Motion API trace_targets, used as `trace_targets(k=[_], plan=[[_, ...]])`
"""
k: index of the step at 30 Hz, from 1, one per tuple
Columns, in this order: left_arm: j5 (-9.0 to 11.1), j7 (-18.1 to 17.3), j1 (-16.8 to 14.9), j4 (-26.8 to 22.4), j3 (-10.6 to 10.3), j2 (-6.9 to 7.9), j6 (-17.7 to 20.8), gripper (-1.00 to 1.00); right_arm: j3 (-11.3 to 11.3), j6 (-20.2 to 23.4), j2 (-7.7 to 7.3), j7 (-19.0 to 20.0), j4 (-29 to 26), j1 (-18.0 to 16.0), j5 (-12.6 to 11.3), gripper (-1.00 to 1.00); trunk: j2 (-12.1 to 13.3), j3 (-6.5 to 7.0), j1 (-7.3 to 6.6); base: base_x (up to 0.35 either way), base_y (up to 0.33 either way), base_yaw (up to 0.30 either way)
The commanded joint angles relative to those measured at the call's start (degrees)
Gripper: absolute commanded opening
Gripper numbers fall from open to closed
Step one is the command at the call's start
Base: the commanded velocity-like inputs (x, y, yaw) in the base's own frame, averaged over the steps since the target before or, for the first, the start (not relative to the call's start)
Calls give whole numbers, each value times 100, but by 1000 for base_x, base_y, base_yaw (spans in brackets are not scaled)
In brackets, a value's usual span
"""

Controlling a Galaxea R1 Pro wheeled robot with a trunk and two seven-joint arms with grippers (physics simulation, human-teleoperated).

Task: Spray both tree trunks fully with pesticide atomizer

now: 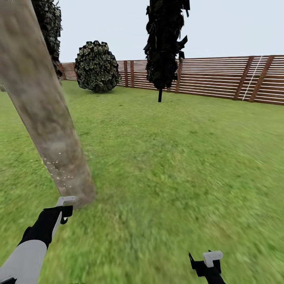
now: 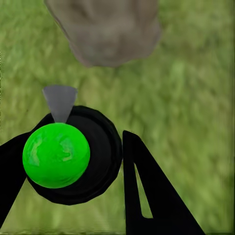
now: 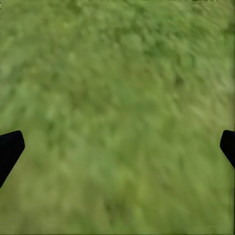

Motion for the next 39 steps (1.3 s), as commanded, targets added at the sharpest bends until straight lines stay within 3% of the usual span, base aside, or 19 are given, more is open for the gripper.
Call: trace_targets(k=[1,10,28,39], plan=[[-1,0,0,0,0,0,0,-100,0,0,0,0,-1,-1,0,100,0,0,0,1,-274,242],[-1,0,0,-2,1,-5,0,-100,0,0,0,0,-2,-3,0,100,0,0,0,47,-273,264],[-1,7,0,0,-8,-7,0,-100,0,0,0,1,0,-3,0,100,0,0,0,174,-236,20],[-13,16,0,-1,-6,0,6,-100,0,0,0,0,-2,-1,0,100,0,0,0,56,-272,265]])
